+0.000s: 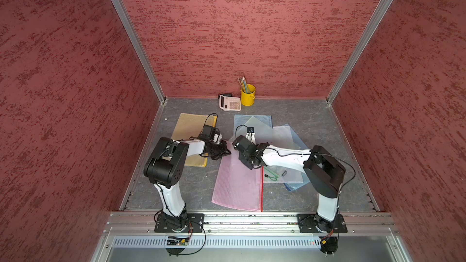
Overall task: Wipe the document bag
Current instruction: Wipe the dirt from the document bag, then move the document bag.
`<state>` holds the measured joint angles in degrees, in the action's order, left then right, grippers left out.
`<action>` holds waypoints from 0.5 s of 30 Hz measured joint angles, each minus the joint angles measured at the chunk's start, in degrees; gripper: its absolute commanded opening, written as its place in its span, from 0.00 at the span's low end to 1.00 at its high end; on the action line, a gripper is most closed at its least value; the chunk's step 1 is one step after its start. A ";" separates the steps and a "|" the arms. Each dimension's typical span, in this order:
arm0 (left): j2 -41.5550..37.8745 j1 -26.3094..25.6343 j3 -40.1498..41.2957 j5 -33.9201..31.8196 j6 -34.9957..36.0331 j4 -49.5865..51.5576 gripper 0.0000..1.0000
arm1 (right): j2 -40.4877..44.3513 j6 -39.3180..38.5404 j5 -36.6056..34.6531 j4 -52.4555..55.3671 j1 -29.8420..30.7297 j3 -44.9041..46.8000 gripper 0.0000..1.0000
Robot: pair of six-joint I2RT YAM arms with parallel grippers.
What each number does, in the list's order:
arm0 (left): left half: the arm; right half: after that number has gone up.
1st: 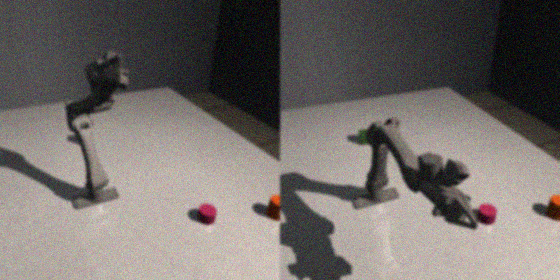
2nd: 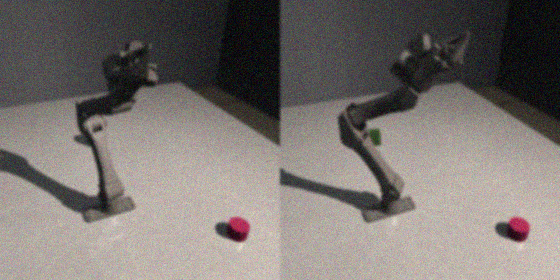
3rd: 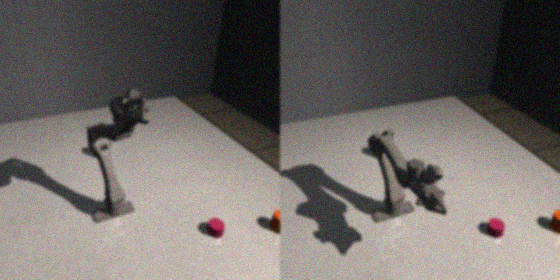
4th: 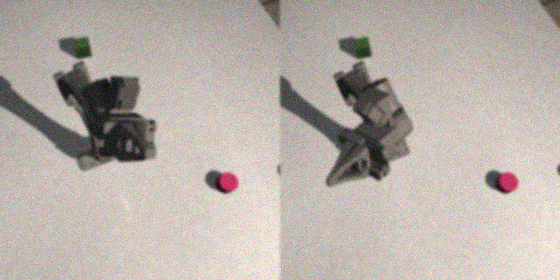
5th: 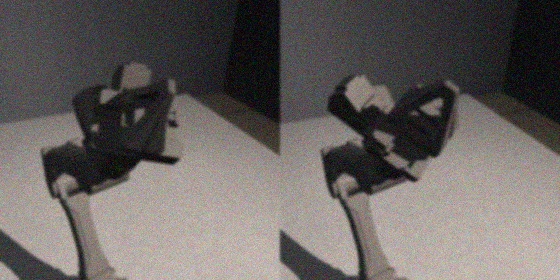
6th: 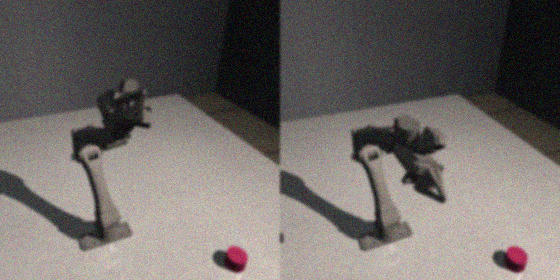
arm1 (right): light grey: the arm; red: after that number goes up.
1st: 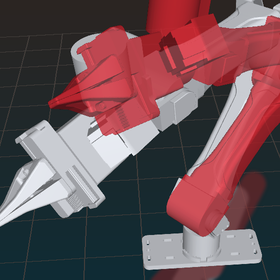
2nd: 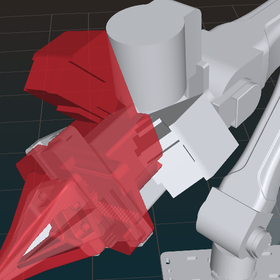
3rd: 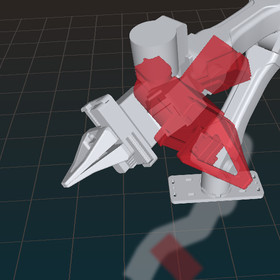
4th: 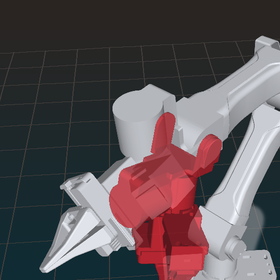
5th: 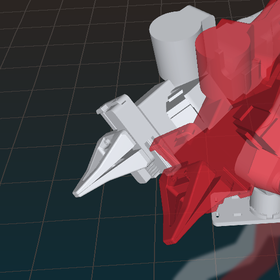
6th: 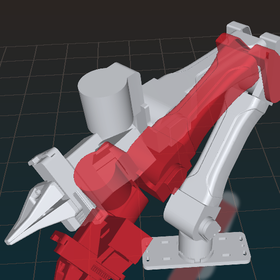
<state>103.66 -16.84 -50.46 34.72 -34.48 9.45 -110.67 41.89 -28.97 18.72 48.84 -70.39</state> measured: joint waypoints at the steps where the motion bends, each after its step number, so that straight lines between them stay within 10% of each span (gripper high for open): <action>1: -0.28 0.00 -0.02 -0.24 0.13 0.66 0.00 | -0.57 -0.61 -0.33 0.39 -1.73 0.09 0.00; 15: -14.60 7.63 -22.14 -5.86 18.03 29.59 0.00 | 24.13 -8.96 -4.66 0.31 -7.06 -0.66 0.00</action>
<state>89.06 -9.21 -72.60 28.86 -16.45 39.05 -86.54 32.93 -33.63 19.03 41.78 -71.05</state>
